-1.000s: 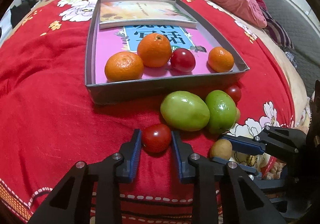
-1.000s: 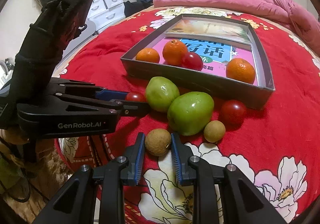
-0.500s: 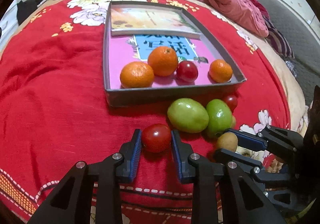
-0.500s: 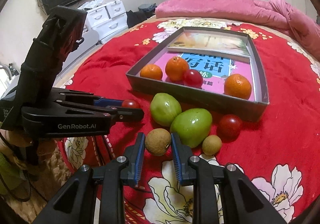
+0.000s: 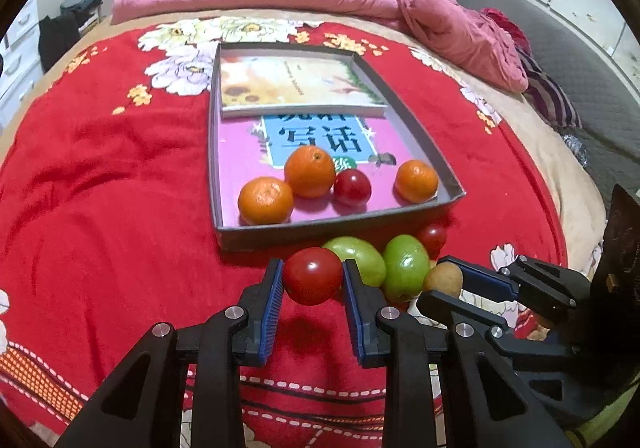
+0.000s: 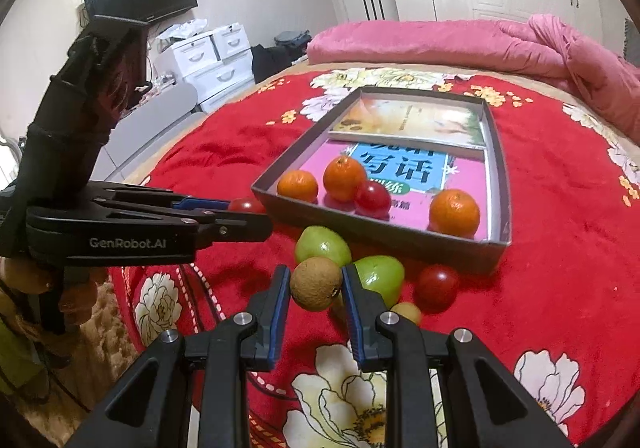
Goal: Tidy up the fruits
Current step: 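Lift the kiwi and tomato and carry both over the grey tray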
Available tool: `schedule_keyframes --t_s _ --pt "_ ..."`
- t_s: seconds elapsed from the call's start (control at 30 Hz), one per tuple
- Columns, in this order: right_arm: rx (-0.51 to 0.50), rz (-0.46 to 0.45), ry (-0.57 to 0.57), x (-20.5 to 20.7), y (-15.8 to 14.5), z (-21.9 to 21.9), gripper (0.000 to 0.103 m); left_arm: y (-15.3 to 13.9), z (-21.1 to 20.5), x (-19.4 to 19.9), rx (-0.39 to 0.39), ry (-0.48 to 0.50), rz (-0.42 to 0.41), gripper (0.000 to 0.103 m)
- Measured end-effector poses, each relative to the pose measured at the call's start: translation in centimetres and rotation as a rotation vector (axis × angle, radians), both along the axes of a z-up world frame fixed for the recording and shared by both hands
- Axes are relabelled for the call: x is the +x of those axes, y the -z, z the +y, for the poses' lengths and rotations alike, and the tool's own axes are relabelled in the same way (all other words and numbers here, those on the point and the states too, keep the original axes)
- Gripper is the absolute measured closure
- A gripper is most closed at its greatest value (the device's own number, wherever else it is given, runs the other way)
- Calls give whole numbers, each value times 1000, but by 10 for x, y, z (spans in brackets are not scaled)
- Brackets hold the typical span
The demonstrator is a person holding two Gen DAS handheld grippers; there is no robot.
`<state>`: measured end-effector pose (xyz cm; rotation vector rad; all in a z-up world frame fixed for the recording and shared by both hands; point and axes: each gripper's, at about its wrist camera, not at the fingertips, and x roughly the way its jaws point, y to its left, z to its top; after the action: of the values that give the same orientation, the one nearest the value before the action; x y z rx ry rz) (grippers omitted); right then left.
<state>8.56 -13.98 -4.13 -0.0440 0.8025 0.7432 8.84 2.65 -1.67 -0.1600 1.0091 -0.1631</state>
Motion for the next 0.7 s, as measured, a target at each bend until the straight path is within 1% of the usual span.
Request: schedule_keyframes --t_s 0.33,0.7 --pt "4 -45 32 3 -11 -10 77 -15 -11 5 4 8 -20 73" --pt "16 -90 99 14 -24 -32 77 -23 -25 12 9 15 -24 73"
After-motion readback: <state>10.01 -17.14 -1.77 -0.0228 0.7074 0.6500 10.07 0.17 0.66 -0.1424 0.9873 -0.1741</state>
